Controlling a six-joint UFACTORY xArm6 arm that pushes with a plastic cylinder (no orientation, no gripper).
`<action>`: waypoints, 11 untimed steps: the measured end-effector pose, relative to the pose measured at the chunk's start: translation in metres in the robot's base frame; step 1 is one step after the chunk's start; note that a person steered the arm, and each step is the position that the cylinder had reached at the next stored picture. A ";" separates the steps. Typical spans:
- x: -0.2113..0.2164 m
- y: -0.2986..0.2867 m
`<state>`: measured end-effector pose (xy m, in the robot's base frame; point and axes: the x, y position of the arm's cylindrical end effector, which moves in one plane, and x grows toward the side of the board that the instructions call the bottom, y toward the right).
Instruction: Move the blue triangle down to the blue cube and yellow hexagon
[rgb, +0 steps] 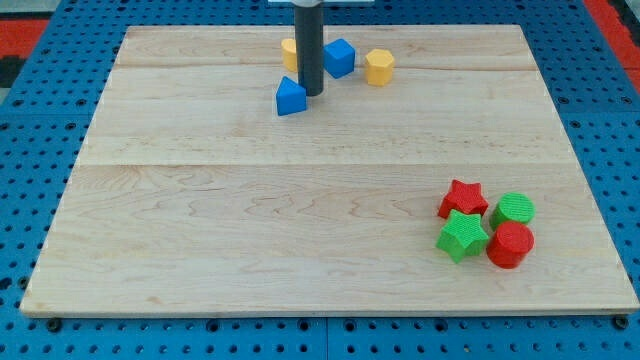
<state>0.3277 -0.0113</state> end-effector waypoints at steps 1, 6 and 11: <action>-0.007 0.046; -0.058 0.069; 0.026 -0.021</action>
<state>0.3541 -0.0320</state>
